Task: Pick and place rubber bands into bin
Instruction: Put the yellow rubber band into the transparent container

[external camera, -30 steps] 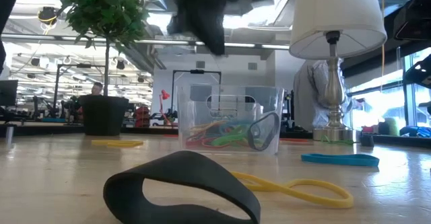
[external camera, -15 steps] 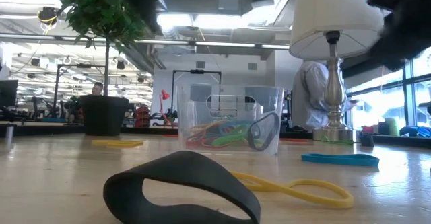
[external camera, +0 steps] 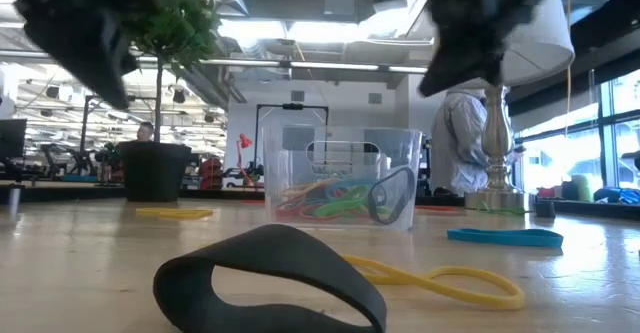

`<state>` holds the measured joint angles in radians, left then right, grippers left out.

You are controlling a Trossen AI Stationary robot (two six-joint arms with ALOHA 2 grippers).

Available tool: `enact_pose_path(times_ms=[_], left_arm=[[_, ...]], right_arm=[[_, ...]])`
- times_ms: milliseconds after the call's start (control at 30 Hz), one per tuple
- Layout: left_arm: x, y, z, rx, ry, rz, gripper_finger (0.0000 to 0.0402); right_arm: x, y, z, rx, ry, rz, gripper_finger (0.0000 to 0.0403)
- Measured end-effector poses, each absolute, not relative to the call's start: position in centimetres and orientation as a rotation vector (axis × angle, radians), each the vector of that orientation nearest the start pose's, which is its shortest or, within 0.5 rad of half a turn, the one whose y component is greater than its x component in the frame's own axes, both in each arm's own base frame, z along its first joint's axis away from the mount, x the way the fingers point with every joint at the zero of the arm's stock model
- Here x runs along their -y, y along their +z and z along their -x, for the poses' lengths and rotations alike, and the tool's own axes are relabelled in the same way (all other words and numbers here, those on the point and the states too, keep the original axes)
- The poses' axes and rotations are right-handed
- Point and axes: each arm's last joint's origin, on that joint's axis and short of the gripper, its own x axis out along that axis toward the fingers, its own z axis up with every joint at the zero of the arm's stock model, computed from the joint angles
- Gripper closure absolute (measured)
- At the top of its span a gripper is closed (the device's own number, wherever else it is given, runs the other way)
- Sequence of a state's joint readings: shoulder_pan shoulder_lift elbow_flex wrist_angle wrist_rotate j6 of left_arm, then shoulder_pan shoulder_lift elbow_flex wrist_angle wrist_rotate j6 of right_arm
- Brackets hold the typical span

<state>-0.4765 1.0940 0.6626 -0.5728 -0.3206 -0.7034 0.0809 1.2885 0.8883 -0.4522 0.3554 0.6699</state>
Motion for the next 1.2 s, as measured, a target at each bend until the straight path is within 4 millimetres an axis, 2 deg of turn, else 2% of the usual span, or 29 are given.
enact_pose_path(times_ms=[200,333,433,633,833,1000,1100,1200], left_arm=[[6.3,20.7,-14.5,-0.836,0.141,0.261,0.04],[5.5,20.8,-13.2,-0.784,0.104,0.241,0.0399],[5.3,21.0,-12.7,-0.756,0.076,0.213,0.04],[5.1,21.3,-12.2,-0.738,0.017,0.158,0.04],[5.1,21.1,-11.8,-0.789,-0.031,0.133,0.0399],[4.8,21.1,-11.3,-0.799,-0.034,0.131,0.0399],[4.7,21.2,-11.1,-0.793,-0.036,0.134,0.0399],[4.7,21.3,-11.0,-0.789,-0.036,0.136,0.04]], right_arm=[[4.6,24.6,-30.4,-0.794,-0.756,-0.624,0.0317],[7.9,23.0,-32.5,-0.837,-0.944,-0.781,0.0283],[9.6,21.4,-33.3,-0.827,-1.08,-0.914,0.026],[11.1,17.4,-34.0,-0.876,-1.21,-1.12,0.0226],[11.2,14.6,-34.4,-0.97,-1.236,-1.17,0.0209],[11.2,13.4,-34.6,-1.02,-1.243,-1.159,0.0224],[11.2,12.9,-34.6,-1.043,-1.241,-1.142,0.0267],[11.3,12.8,-34.6,-1.042,-1.242,-1.134,0.0329]])
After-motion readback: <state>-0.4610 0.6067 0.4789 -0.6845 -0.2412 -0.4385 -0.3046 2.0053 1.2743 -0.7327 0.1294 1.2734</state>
